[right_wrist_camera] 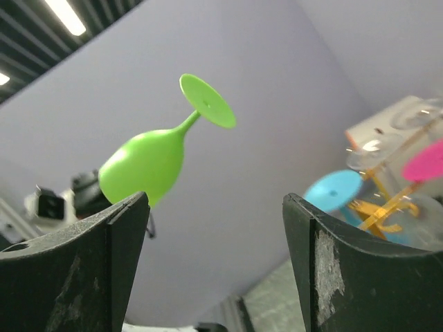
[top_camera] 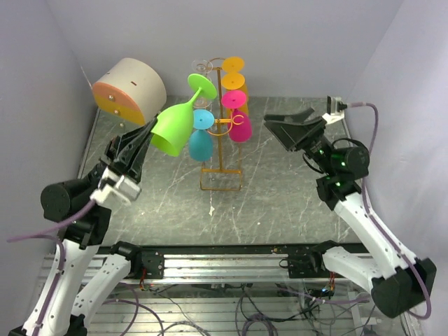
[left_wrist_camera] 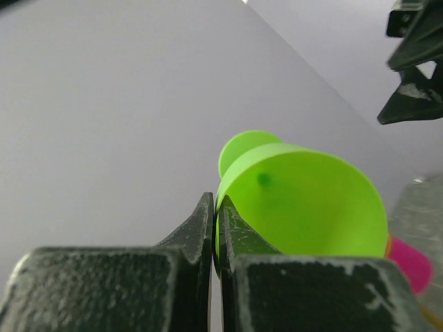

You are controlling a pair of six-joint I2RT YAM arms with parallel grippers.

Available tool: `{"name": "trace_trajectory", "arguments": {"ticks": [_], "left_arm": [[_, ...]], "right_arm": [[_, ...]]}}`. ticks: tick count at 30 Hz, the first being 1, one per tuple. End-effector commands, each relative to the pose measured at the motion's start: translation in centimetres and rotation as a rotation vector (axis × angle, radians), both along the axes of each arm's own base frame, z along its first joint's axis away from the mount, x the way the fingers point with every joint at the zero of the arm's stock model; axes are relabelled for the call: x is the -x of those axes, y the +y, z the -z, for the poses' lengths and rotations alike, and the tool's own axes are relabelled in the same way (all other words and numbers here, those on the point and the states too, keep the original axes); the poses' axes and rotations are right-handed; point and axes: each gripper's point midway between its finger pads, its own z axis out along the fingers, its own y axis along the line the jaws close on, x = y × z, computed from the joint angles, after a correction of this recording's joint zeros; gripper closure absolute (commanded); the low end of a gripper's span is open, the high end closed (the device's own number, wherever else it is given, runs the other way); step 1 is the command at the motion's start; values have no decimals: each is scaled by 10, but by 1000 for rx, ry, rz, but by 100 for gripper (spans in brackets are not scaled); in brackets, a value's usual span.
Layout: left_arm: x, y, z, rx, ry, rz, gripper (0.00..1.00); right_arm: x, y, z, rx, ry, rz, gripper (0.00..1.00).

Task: Place the wine glass upside down on the wine glass rack

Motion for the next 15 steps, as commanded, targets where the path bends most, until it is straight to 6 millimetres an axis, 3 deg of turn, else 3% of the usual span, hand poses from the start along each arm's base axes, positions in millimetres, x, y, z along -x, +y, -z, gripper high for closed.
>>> {"name": "trace_trajectory", "arguments": {"ticks": [1, 6, 11, 15], "left_arm": [[49, 6, -30, -28, -413, -24, 93], [46, 10, -30, -18, -476, -76, 93], [46, 10, -13, -64, -568, -126, 93], [47, 10, -8, -79, -584, -137, 93]], "right_arm": [[12, 20, -58, -160, -80, -146, 24], [8, 76, -79, -230, -74, -252, 28], [12, 112, -94, -349, -119, -310, 40], [11, 137, -98, -442, -139, -324, 42]]}}
